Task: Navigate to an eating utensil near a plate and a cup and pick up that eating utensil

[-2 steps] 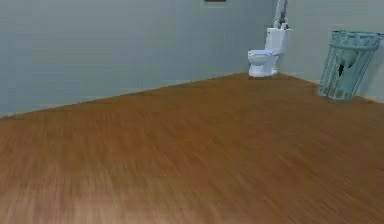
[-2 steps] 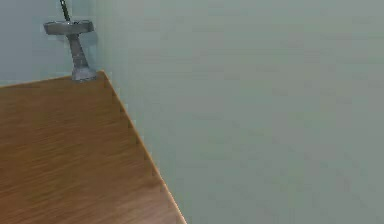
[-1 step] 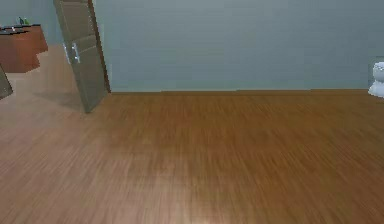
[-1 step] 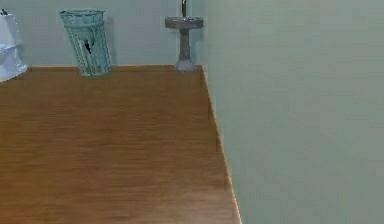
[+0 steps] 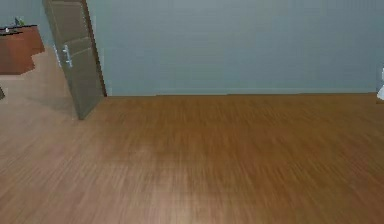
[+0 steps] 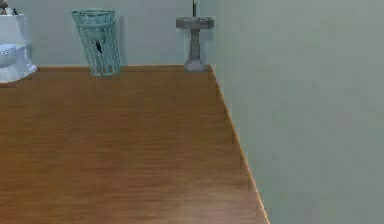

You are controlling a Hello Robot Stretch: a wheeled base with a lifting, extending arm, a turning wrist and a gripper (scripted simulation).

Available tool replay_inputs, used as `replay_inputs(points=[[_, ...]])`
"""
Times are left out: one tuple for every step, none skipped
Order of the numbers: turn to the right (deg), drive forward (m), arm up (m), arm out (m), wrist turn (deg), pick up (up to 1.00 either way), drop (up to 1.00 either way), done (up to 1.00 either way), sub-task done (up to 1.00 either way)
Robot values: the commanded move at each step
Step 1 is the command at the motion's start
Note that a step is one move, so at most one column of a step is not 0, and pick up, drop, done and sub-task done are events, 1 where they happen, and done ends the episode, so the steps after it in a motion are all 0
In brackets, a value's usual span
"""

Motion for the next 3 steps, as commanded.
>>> replay_inputs(points=[[-45.0,0.0,0.0,0.0,0.0,0.0,0.0,0.0,0.0],[0.0,1.0,0.0,0.0,0.0,0.0,0.0,0.0,0.0],[-3.0,0.0,0.0,0.0,0.0,0.0,0.0,0.0,0.0]])
